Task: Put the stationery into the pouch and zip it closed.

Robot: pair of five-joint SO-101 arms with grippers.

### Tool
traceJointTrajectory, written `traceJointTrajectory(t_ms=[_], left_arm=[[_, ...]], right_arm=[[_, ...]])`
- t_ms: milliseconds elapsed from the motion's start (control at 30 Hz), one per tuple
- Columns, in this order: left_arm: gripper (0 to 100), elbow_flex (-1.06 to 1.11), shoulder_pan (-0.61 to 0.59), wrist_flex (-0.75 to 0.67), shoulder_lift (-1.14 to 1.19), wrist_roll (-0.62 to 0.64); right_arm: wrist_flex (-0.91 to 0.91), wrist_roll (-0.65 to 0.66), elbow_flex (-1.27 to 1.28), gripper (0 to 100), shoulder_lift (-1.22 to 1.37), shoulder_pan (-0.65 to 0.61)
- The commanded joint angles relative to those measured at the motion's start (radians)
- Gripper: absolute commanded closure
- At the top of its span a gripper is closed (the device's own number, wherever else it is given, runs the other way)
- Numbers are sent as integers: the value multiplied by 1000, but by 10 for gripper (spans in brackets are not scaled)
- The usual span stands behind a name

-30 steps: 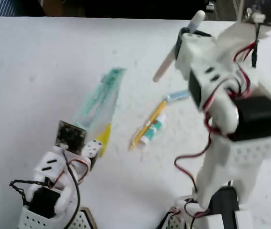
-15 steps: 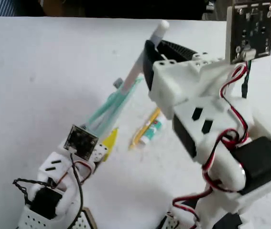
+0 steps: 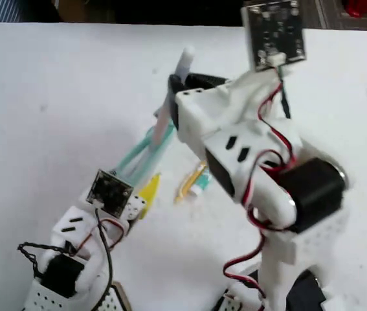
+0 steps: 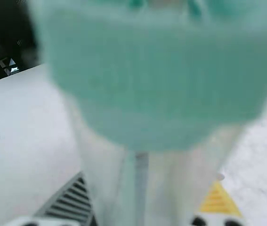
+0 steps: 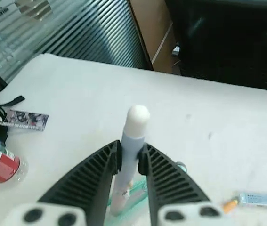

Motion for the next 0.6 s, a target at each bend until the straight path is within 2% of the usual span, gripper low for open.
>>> traceJointTrajectory(t_ms=[0,67,200,300,367,567], left_arm=[[805,-11,18,3,2,-5],[805,-11,18,3,2,-5],[805,-11,18,3,2,-5],[805,-11,18,3,2,-5],[805,-11,18,3,2,-5],[805,-11,18,3,2,-5]], right_arm=[[-4,15,43,982,-5,-50],[-4,32,55,982,-5,-85],[1,210,63,981,-4,-174],[2,282,63,971,-4,-200],[2,282,63,923,-5,-202],[4,290,63,693,-5,-202]])
